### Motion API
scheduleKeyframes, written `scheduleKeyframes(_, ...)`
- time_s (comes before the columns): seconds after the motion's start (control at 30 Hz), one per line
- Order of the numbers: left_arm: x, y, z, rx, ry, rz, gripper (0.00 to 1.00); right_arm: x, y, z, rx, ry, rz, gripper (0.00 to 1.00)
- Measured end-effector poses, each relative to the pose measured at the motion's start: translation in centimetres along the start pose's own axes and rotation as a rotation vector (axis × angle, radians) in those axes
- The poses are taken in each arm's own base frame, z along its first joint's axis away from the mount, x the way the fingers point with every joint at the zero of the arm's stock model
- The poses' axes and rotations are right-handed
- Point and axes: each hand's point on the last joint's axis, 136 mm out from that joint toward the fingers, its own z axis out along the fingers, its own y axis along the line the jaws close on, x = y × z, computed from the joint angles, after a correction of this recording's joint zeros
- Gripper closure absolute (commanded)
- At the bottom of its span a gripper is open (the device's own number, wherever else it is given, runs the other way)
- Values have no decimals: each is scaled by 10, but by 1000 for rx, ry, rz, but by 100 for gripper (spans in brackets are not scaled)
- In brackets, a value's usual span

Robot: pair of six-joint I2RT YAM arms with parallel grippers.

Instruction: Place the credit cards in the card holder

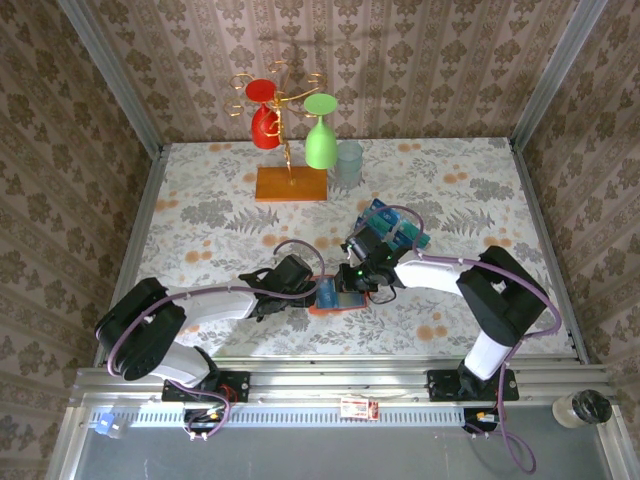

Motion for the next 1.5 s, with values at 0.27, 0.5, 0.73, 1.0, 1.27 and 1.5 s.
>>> scheduleKeyframes(0.27, 0, 0, 1, -5, -1, 1, 21, -2, 2, 9, 1, 17, 0, 91)
scheduleKeyframes(0.5, -1, 0, 1, -5, -1, 0, 21, 3, 9, 12, -6, 28, -18, 91)
scheduleKeyframes(0.73, -5, 2, 0, 10, 5, -24, 20, 4, 10, 14, -8, 30, -21, 91)
scheduleKeyframes(1.0, -7, 4, 1, 15, 11, -34, 21, 3, 11, 14, -10, 28, -7, 91)
scheduleKeyframes(1.27, -8, 6, 6, -19, 31, -26, 23, 3, 11, 17, -11, 28, 5, 92)
scheduleKeyframes(1.5, -8, 7, 7, -32, 37, -16, 23, 5, 17, 24, -28, 25, 8, 92)
